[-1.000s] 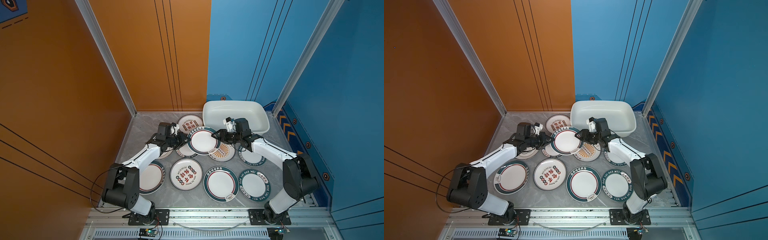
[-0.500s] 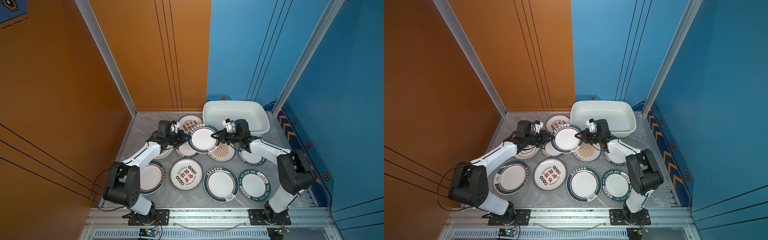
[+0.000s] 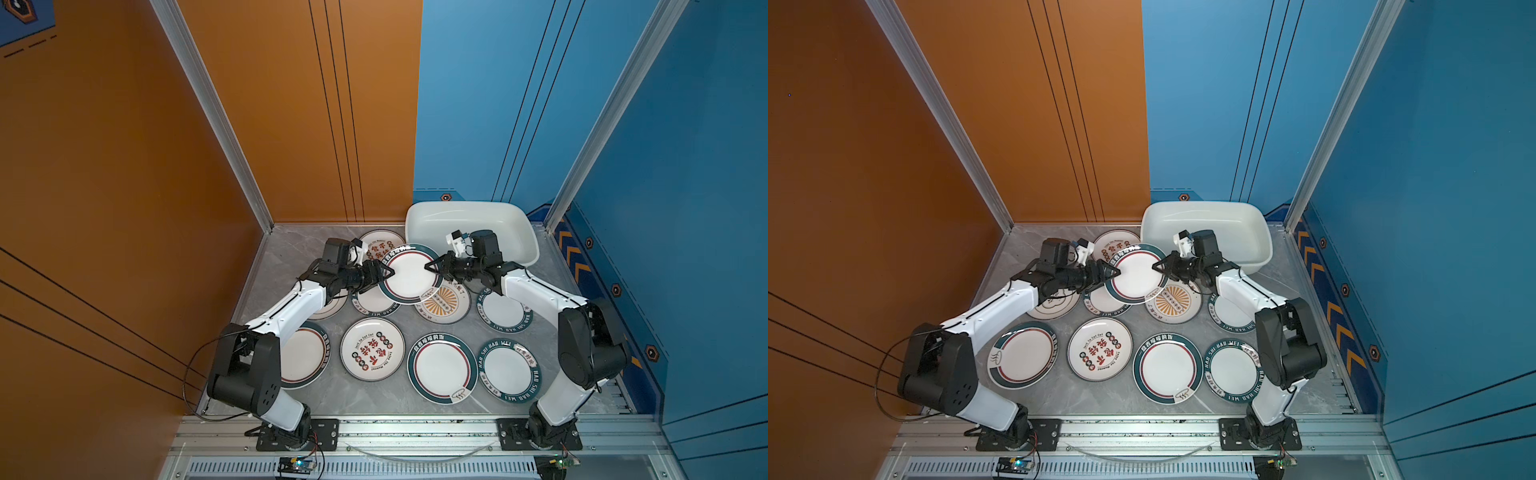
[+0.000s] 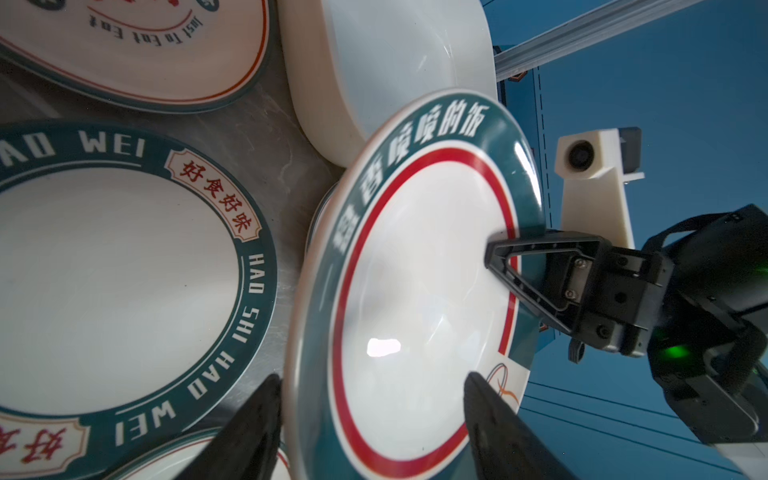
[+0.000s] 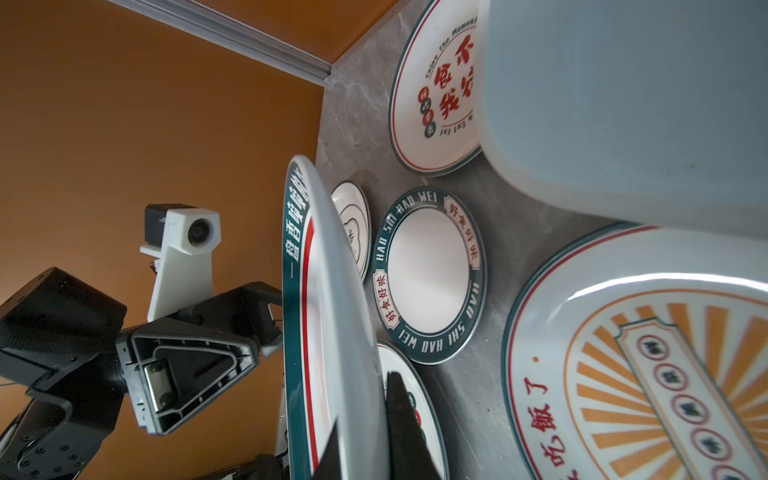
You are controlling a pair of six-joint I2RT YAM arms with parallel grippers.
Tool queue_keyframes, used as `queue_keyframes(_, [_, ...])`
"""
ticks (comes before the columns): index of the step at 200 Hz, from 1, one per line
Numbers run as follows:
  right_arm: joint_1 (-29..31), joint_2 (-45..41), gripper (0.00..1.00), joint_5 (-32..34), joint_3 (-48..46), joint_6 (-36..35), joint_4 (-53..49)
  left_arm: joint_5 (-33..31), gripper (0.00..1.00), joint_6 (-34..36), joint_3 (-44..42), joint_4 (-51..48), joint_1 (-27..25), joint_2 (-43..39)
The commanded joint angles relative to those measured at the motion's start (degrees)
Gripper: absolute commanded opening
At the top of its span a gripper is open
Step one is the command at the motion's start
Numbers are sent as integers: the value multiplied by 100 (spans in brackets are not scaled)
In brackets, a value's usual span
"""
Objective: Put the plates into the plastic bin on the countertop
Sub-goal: 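Grasp the plate rim with the right gripper and release the left gripper, then lower the plate into the white bin with the right gripper and open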
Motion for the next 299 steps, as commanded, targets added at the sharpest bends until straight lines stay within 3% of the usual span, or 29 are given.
queue_keyframes(1, [-319,106,0,481,829,-674,-1086,-122,100,380,-39,-168,-8,-344])
queue_keyframes(46, [-781,798,0,711,1975,-521,-1410,-666,98,410,-816,-34,64,-1144])
queue_keyframes(146, [-1220,2901,0,1578,4356,-51,-1949,-646,98,537,-1481,-625,566,-1840])
queue_keyframes(223, [-1161,4027,0,2034,5335,144,-2178,-463,98,571,-1504,-626,858,-1710])
queue_keyframes(299, [-1171,4897,0,2040,6193,408,-2379,-383,98,549,-1394,-355,923,-1223])
